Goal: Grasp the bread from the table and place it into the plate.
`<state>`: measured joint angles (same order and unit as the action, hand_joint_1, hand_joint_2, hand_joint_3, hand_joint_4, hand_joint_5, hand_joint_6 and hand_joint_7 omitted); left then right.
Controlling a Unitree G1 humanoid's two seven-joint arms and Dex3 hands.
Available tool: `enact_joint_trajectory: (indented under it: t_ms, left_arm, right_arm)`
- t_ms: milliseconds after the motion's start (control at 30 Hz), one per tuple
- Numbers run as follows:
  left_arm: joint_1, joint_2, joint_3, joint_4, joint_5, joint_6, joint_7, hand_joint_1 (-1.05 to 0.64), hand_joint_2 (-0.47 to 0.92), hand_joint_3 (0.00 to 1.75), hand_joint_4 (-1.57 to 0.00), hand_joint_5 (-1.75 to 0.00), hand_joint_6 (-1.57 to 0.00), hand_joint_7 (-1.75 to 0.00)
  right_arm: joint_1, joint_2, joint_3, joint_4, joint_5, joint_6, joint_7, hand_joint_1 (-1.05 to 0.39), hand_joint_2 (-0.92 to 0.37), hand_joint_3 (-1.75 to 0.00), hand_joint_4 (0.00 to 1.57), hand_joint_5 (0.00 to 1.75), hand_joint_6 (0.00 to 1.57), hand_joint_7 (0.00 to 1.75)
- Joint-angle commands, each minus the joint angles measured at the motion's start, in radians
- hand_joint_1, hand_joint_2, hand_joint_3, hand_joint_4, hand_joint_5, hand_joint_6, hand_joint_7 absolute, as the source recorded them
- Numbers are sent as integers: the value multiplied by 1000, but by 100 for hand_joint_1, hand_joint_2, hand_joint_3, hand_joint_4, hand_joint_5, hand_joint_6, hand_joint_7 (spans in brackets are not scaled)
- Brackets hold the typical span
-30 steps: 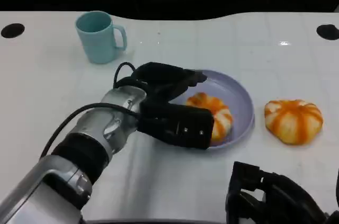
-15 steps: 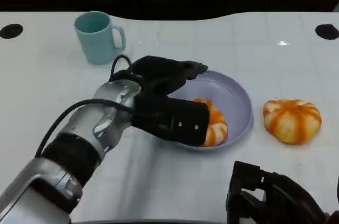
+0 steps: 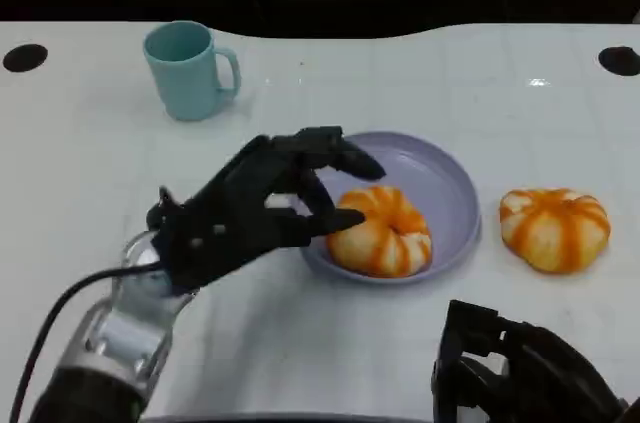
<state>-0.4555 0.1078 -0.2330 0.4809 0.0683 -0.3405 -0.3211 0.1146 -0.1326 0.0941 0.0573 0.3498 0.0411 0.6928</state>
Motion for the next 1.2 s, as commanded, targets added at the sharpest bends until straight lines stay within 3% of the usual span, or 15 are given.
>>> enact_joint_trajectory:
  t_ms: [33, 100, 200, 600, 900, 1200]
  left_arm:
    - [86, -13, 62, -66, -158, 7, -109, -62, 92, 26, -63, -175, -42, -169]
    - [134, -18, 78, -99, -227, 30, -165, -66, 92, 26, -71, -175, -47, -173]
    - [204, -25, 100, -153, -321, 86, -233, -59, 92, 24, -75, -175, -53, -175]
    - [497, -18, 140, -421, -499, 331, -289, -62, 92, 36, -82, -175, -59, -175]
    - [567, -31, 146, -422, -527, 342, -362, -65, 92, 28, -82, -175, -59, -175]
    - [548, -40, 168, -371, -549, 387, -386, -66, 92, 25, -84, -175, -60, -175]
  right_arm:
    - [1, -15, -8, -18, 7, 19, -2, -48, -91, -43, 59, 175, 45, 165]
    - [2, -14, -10, -16, 8, 14, 3, -48, -91, -43, 60, 175, 45, 165]
    - [2, -18, -9, -16, 7, 13, 8, -47, -92, -43, 60, 175, 44, 165]
    - [5, -20, -8, -22, 2, 22, 5, -49, -91, -41, 61, 175, 45, 166]
    - [5, -34, -23, -22, 14, 23, 23, -49, -92, -41, 60, 175, 45, 164]
    - [-6, -34, -39, -8, 25, 16, 30, -50, -92, -41, 60, 175, 42, 168]
